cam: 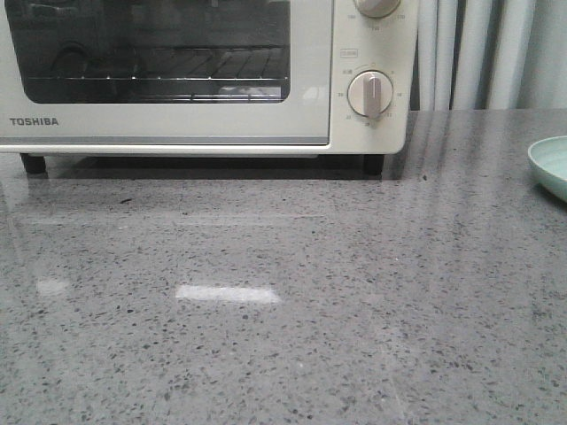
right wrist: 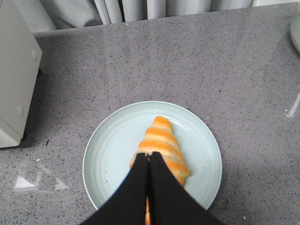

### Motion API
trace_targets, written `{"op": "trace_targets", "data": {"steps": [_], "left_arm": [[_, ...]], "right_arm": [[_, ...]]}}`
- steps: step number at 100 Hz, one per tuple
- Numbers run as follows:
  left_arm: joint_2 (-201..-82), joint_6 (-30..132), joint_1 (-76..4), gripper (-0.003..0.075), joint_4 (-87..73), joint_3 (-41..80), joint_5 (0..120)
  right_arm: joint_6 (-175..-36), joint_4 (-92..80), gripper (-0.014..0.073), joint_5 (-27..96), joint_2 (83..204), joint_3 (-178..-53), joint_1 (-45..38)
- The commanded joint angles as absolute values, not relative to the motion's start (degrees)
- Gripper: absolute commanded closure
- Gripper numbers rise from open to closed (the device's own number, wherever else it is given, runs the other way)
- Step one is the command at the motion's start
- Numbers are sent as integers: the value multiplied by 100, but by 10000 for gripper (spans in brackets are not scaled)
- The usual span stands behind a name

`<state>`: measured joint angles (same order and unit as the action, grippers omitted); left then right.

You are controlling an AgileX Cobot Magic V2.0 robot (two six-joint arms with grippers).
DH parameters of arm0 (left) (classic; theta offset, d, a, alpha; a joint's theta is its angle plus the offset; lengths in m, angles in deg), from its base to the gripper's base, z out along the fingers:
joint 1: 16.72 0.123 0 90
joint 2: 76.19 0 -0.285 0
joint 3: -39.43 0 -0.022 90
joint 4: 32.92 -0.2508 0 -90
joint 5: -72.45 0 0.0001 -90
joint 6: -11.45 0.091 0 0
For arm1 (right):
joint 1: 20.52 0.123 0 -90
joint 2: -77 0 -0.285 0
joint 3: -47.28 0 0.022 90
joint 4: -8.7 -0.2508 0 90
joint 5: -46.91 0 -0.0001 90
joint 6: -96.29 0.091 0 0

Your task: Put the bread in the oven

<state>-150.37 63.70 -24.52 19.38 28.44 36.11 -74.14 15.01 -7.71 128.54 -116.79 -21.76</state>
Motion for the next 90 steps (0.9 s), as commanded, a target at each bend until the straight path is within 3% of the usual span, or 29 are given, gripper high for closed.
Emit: {"op": "trace_targets", "data": {"steps": [1,28,90], "left_arm": [[-15099,6493,-2638,741,2206,3053,3795],[-15535,6483,-3027,742,2193,3053,4253],[-15722,6017,-3027,742,1886,2526,3504]], "right_arm": [[-7485,1537,662,-428,12879,-11883,-2181],[-7485,1526,662,-428,12879,-11883,-2181],[-7485,1526,662,-462,12879,-11883,-2181]]}}
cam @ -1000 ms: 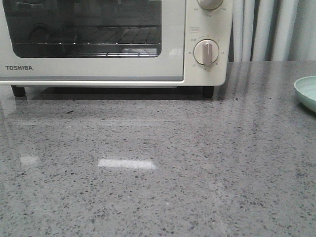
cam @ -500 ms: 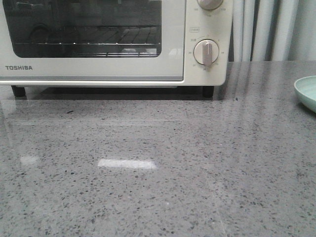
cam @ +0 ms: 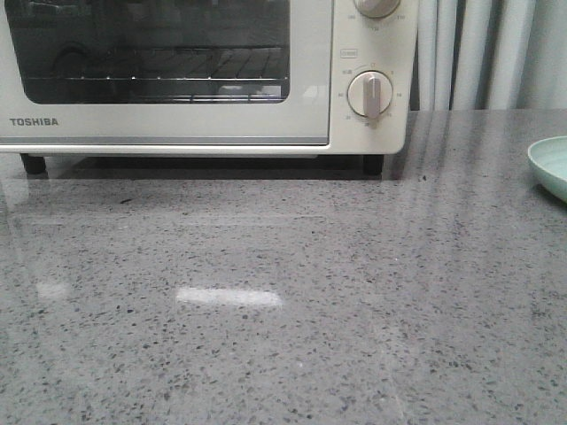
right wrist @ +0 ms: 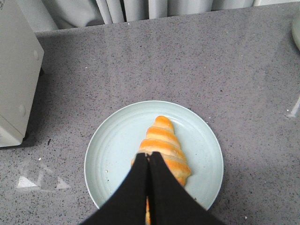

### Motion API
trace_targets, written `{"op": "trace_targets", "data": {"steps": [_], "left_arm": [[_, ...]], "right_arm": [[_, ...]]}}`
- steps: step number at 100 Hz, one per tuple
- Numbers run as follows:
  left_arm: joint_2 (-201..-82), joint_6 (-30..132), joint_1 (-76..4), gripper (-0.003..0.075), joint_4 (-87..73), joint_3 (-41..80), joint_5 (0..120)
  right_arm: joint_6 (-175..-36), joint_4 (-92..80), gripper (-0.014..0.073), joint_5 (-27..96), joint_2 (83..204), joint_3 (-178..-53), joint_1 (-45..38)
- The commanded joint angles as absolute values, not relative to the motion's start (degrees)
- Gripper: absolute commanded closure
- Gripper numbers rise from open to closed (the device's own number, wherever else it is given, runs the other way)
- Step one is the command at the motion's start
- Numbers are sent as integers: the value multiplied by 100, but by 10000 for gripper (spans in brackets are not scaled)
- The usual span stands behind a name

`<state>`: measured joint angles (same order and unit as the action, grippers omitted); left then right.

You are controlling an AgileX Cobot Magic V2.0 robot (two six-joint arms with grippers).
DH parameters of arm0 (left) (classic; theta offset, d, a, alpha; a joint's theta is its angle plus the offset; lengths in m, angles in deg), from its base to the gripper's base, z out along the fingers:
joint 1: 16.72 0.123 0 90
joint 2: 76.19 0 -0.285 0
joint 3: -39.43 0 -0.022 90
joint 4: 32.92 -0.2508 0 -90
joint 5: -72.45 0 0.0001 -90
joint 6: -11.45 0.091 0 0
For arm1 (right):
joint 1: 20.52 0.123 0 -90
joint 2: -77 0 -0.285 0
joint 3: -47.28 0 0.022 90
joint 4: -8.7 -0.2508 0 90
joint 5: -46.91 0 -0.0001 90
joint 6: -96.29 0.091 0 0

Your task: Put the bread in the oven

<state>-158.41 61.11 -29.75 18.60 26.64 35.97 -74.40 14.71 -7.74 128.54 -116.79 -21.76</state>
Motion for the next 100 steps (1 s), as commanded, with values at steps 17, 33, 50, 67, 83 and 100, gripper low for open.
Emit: {"op": "trace_targets", "data": {"steps": [17,33,50,67,83,100], "left_arm": [[-15214,6081,-3027,741,2267,1611,3866],[-14060,6141,-3027,741,2805,832,4057],[-12575,6141,-3027,742,3256,531,3740],[-11160,6141,-3027,741,3266,557,3995],[-10391,6141,-3027,741,3160,557,4355],[-10271,6141,-3027,741,3122,557,4284]], "right_arm": [[-7485,1526,662,-486,12879,-11883,-2181],[-7485,1526,662,-632,12879,-11883,-2181],[-7485,1526,662,-1038,12891,-11883,-2181],[-7485,1526,653,-1420,12996,-11883,-2181],[-7485,1526,375,-1734,13319,-11883,-2181],[-7485,1526,90,-2037,14004,-11883,-2181]]}}
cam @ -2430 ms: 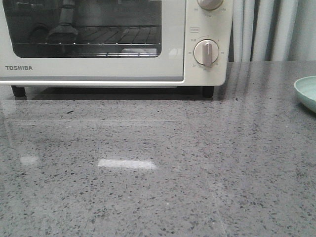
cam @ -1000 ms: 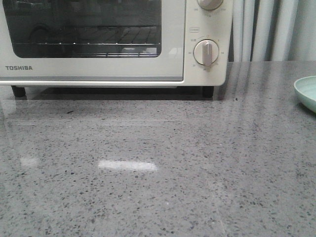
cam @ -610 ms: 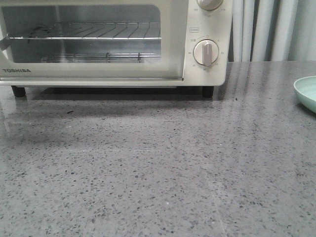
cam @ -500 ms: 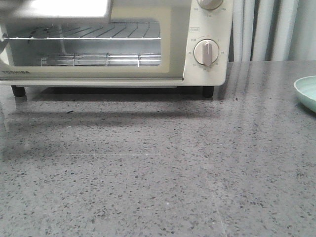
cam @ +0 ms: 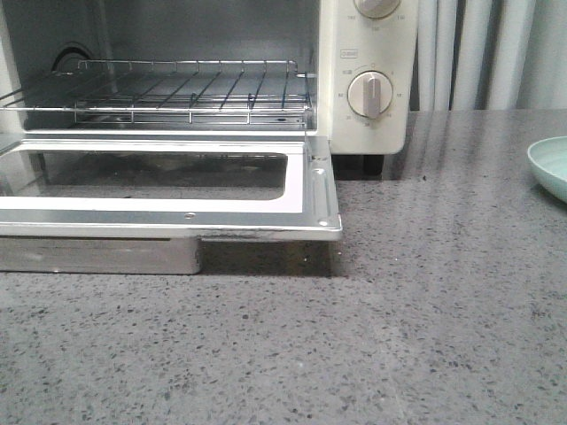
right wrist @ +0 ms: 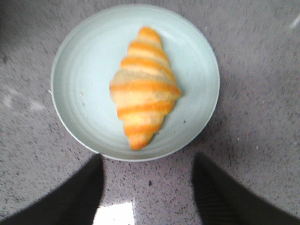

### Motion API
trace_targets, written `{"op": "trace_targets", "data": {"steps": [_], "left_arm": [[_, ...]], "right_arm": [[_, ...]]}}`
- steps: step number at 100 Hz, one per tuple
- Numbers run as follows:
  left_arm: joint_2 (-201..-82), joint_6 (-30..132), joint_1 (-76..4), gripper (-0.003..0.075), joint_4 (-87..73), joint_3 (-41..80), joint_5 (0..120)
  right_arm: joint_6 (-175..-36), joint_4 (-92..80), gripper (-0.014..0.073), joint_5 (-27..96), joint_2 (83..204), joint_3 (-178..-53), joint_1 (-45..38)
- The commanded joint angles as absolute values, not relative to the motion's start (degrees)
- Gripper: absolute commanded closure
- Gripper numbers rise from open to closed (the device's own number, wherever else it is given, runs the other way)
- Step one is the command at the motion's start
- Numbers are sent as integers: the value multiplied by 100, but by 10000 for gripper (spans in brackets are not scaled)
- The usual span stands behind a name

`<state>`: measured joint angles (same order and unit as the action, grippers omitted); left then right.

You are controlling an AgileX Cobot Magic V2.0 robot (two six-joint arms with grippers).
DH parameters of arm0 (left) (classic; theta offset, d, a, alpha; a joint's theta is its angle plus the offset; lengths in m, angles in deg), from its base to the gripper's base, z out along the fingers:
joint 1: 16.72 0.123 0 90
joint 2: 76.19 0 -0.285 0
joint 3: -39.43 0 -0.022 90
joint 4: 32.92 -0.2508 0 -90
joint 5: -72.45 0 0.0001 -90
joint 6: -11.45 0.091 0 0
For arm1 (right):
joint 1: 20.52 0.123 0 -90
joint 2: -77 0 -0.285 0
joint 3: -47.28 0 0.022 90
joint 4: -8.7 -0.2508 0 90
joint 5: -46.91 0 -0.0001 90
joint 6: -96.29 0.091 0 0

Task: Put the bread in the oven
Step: 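Lower the right gripper and pinch the croissant's narrow end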

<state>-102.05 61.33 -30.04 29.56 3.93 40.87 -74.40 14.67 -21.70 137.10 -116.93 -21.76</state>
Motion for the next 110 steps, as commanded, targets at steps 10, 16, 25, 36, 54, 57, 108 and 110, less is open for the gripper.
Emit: {"op": "trace_targets", "data": {"steps": [10,16,25,36,54,57,108,110], "left_arm": [[-10271,6141,-3027,741,3122,557,4249],[-10271,6141,-3027,741,3122,557,4234],[-10271,6141,-3027,741,3122,557,4198],[-10271,6141,-3027,741,3122,557,4121],[-10271,6141,-3027,741,3122,557,4068],[-10271,6141,-3027,741,3122,557,4068],[-10271,6141,-3027,741,3122,557,4068],[-10271,6141,-3027,741,3122,557,4068]], "right_arm": [[-7485,1526,99,-1926,14468,-11883,-2181],[-7485,1526,99,-1803,14739,-11883,-2181],[-7485,1526,99,-1651,15132,-11883,-2181],[-7485,1701,99,-1518,15542,-11883,-2181],[-7485,2081,99,-1106,16035,-11883,-2181],[-7485,2081,99,-998,16110,-11883,-2181],[-7663,1930,665,-1216,16609,-11953,-2181],[-7677,1921,665,-1293,16580,-11986,-2181]]}}
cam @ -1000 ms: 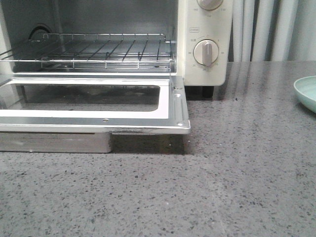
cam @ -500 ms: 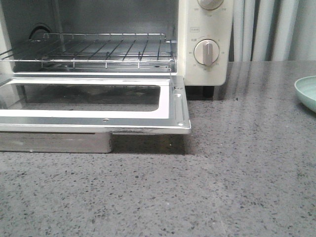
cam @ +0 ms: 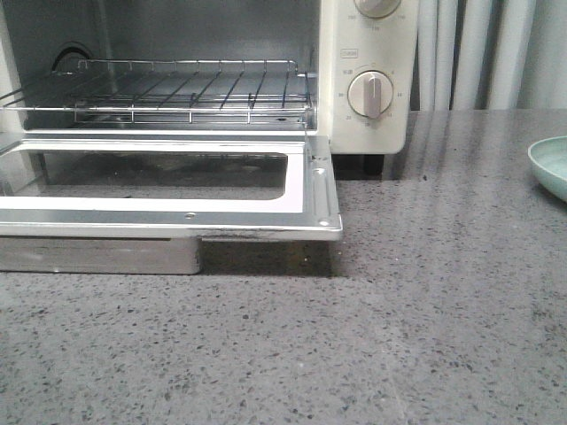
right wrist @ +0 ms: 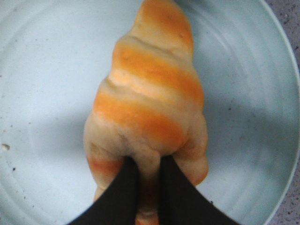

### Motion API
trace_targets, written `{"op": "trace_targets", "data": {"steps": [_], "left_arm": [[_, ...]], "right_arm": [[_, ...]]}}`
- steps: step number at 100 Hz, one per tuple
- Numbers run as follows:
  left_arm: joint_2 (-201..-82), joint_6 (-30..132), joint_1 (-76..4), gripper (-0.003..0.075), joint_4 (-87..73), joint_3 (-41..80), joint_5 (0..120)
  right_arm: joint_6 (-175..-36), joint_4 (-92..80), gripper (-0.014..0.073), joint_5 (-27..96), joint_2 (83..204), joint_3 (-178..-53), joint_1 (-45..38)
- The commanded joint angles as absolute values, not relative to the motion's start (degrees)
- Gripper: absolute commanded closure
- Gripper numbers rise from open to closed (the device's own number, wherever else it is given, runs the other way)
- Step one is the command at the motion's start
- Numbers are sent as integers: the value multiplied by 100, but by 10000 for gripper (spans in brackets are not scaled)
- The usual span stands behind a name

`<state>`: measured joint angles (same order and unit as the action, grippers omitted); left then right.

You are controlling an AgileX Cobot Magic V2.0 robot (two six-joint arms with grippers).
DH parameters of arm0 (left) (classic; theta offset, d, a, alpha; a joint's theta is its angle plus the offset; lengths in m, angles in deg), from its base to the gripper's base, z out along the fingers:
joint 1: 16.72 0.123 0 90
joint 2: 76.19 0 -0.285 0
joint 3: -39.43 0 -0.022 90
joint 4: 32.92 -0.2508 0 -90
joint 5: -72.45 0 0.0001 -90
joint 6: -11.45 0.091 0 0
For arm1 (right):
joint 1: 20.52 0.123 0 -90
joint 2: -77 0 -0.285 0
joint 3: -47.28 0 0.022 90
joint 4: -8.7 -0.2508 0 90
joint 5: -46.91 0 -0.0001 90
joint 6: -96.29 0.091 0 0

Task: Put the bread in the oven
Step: 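Lower the right gripper and pinch the croissant's narrow end, then lift the croissant with the right gripper and carry it into the oven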

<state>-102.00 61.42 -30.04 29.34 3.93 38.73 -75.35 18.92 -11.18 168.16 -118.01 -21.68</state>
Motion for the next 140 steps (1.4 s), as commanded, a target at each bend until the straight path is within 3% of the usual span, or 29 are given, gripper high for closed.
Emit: {"op": "trace_targets", "data": {"steps": [1,30,67,103,124,140], "left_arm": [[-10271,6141,-3027,741,3122,557,4068],[-10271,6141,-3027,741,3122,557,4091],[-10271,6180,-3027,741,3067,557,4493],[-10271,6180,-3027,741,3041,557,4493],[-10271,6180,-3027,741,3041,557,4483],[-10271,6180,-3027,741,3041,557,4483]], "right_arm": [[-7687,1903,665,-1321,16547,-12013,-2181],[-7990,1856,665,-2666,15447,-12653,-1708],[-8075,1113,662,-2786,14425,-12687,629],[-7966,1185,662,-2330,15429,-12834,2400],[-7966,1944,662,-2205,16373,-13807,3198],[-8223,2305,662,-2192,17128,-14729,3360]]}}
